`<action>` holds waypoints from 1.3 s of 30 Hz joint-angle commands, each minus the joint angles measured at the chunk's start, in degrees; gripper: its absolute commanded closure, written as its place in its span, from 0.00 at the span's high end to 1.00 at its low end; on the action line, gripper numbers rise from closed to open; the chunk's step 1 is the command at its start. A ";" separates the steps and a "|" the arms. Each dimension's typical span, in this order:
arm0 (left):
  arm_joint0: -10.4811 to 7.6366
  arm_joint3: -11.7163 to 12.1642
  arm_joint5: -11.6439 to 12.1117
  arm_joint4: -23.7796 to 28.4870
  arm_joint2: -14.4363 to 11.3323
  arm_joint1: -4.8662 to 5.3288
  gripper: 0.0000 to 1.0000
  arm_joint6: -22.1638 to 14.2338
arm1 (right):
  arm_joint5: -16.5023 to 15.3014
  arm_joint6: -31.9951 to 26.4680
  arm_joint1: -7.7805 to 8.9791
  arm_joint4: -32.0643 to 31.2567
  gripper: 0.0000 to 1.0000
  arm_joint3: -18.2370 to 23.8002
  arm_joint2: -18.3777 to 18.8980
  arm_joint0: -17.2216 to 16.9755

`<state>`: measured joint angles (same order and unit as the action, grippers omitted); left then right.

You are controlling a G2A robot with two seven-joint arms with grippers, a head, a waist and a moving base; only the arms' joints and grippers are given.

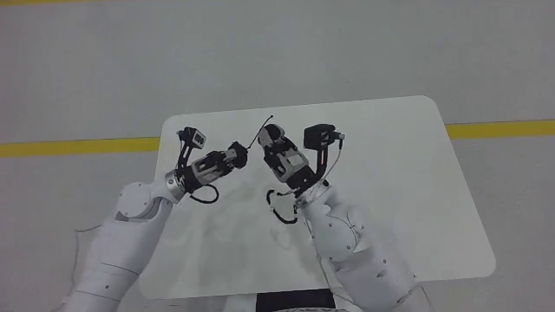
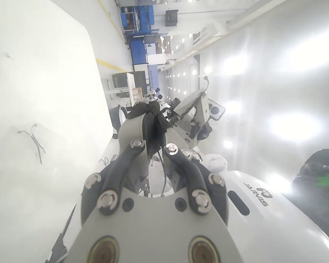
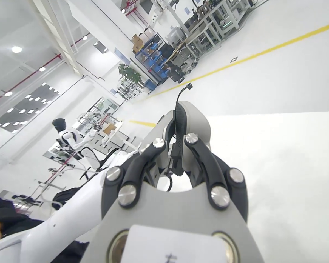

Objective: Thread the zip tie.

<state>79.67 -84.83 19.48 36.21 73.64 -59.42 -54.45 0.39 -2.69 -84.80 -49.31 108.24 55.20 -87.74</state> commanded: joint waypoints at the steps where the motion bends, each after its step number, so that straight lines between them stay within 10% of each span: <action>1: -0.04 0.01 0.00 -0.26 -0.02 -0.13 0.00 0.27 | 0.28 0.92 -0.03 -2.16 0.00 -0.85 -0.91 0.19; 39: 0.20 -1.08 0.00 -2.86 -0.90 -0.36 0.00 4.32 | 5.02 6.23 -0.19 -19.06 0.00 -4.64 -4.93 2.22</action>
<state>79.87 -85.91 19.48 33.35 72.74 -59.78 -50.12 5.41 3.55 -84.99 -68.36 103.60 50.27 -85.52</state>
